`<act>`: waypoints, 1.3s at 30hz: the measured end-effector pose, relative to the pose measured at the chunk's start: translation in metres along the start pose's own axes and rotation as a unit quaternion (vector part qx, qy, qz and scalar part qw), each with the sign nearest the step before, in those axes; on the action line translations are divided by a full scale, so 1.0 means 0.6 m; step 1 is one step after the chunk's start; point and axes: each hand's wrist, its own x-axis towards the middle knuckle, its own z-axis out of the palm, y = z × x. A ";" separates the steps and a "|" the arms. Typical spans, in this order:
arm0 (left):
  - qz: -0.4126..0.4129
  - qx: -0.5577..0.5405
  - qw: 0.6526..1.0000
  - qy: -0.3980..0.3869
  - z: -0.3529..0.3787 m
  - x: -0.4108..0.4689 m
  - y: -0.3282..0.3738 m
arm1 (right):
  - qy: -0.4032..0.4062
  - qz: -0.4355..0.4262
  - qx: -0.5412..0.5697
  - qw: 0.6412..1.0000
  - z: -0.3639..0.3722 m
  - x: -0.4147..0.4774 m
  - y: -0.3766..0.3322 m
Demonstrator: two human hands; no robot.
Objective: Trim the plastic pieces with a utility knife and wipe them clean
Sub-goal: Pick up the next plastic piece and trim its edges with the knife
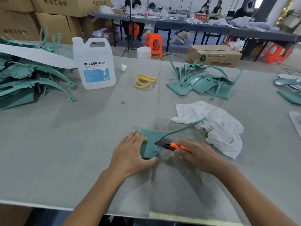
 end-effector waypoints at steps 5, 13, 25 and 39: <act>-0.007 0.004 1.000 -0.001 0.002 0.002 0.002 | 0.036 0.020 -0.042 0.998 0.005 0.020 -0.004; -0.010 0.002 1.000 0.014 0.004 0.000 0.000 | 0.012 -0.008 -0.032 0.999 0.005 0.012 0.003; -0.043 0.006 0.999 -0.011 -0.003 -0.001 0.008 | 0.058 0.035 -0.022 0.997 0.001 0.017 -0.014; -0.025 0.071 0.997 0.026 -0.007 -0.031 -0.003 | 0.053 0.044 -0.009 0.998 0.012 -0.049 -0.020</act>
